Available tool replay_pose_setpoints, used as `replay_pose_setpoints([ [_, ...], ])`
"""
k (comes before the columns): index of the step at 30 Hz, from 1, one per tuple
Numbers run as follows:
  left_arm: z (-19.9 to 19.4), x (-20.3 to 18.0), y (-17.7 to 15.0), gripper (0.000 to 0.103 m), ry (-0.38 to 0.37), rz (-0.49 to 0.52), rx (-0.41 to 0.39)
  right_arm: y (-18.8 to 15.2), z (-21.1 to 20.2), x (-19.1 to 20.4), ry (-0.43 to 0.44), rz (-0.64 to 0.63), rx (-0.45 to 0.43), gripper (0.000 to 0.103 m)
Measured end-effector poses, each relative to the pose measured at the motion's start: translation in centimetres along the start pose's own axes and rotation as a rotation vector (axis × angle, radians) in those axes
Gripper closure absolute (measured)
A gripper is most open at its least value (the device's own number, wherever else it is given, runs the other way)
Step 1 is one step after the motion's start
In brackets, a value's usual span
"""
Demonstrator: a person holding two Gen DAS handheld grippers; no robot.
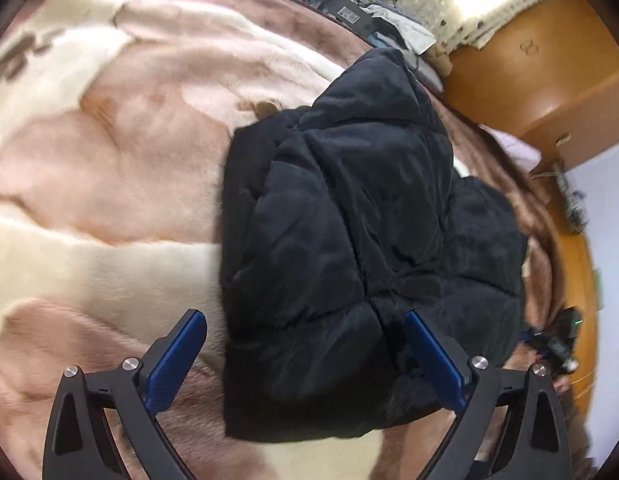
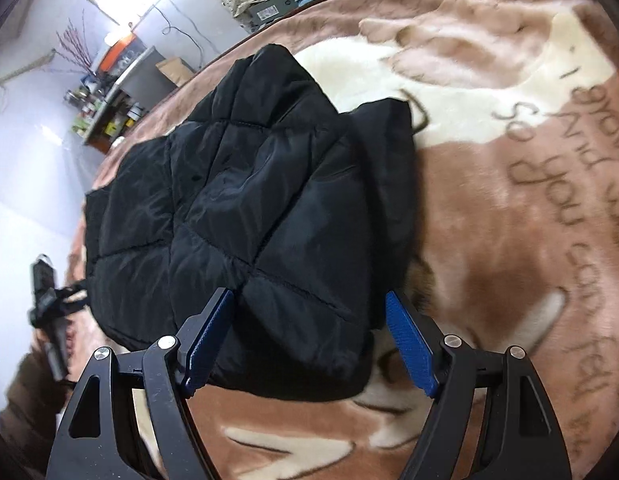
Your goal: Fold large clothes
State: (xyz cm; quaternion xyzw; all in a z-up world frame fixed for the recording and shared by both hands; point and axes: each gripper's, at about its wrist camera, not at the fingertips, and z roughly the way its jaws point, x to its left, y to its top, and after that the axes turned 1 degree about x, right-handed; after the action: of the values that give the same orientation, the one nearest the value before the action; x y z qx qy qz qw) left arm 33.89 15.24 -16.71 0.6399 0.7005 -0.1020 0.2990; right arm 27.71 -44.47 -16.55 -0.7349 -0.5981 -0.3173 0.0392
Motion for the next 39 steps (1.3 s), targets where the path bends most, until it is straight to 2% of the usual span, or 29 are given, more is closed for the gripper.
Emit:
replay_pose_setpoints([
  [4, 1.8, 0.5, 0.3, 0.003, -0.046, 0.015, 0.063, 0.5, 0.9, -0.2, 0.032, -0.008, 0.018, 0.025],
  [10, 4.1, 0.6, 1.5, 0.003, -0.078, 0.009, 0.103, 1.3, 2.4, -0.6, 0.057, -0.008, 0.04, 0.01],
  [13, 4.9, 0.7, 1.9, 0.003, -0.064, 0.014, 0.12, 1.3, 2.9, -1.2, 0.082, 0.019, 0.037, 0.007],
  [16, 5.6, 0.6, 2.2, 0.001, -0.067, 0.023, 0.137, 1.2, 3.2, -1.7, 0.105, 0.022, 0.035, 0.006],
  [24, 6.0, 2.0, 2.0, 0.0, -0.135, -0.004, 0.15, 0.9, 2.5, -3.9, 0.193, 0.008, 0.055, 0.005],
  [28, 6.3, 2.4, 2.4, 0.0, -0.142, -0.001, 0.173, 0.7, 3.3, -5.2, 0.241, 0.047, 0.119, 0.003],
  [35, 7.5, 2.6, 3.4, 0.0, -0.144, -0.019, 0.209, 1.4, 5.5, -5.7, 0.308, 0.071, 0.139, 0.0],
  [39, 8.1, 2.6, 3.7, 0.0, -0.131, -0.023, 0.226, 1.7, 6.1, -5.5, 0.311, 0.048, 0.155, 0.0],
])
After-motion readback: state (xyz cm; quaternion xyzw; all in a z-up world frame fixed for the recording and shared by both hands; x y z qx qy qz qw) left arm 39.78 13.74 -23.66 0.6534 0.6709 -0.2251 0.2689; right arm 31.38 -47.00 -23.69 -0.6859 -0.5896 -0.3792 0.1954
